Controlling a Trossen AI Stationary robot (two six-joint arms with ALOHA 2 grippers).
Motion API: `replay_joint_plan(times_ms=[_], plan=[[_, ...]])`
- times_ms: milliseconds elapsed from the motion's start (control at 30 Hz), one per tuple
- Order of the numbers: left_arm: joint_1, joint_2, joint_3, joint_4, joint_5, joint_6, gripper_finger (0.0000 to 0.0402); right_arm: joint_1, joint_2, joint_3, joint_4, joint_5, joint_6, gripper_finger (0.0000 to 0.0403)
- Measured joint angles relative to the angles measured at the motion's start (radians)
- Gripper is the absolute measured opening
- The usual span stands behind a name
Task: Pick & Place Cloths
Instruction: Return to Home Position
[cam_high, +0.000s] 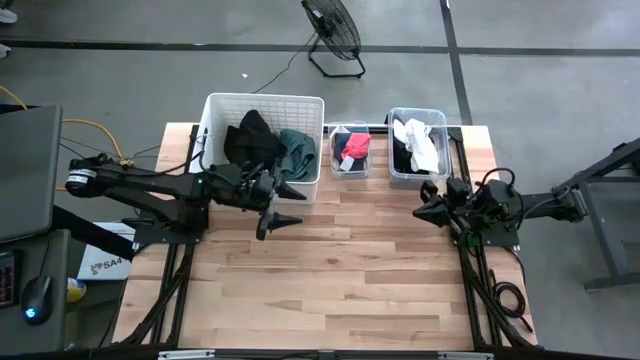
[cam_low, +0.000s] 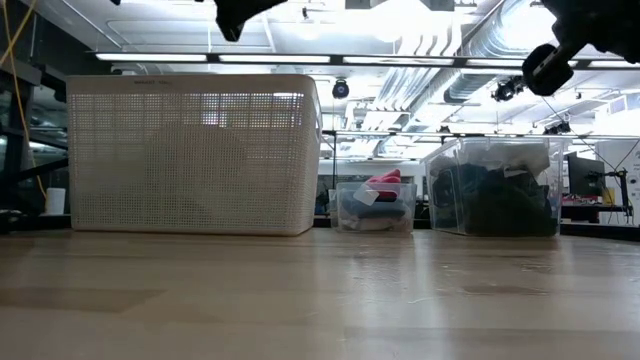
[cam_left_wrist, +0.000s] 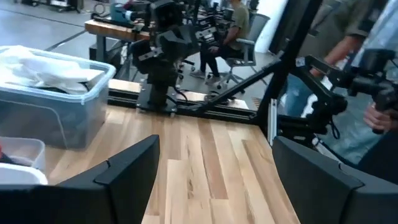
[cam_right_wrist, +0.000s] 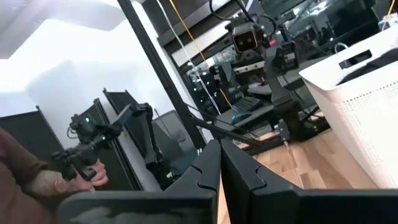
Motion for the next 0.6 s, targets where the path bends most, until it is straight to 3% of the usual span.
replay_joint_plan(times_ms=[100, 367, 600], plan=[[-0.019, 0.001, 0.000, 0.015, 0.034, 0.030, 0.0305, 0.005, 0.008, 0.000, 0.001, -0.008, 0.002, 0.0004], [-0.042, -0.001, -0.010, 0.003, 0.072, 0.074, 0.0305, 0.033, 0.028, -0.104, 0.202, -0.053, 0.024, 0.0004], [-0.043, -0.114, -0.165, 0.120, 0.057, 0.050, 0.0305, 0.051, -0.009, -0.104, 0.181, -0.082, 0.016, 0.0004]])
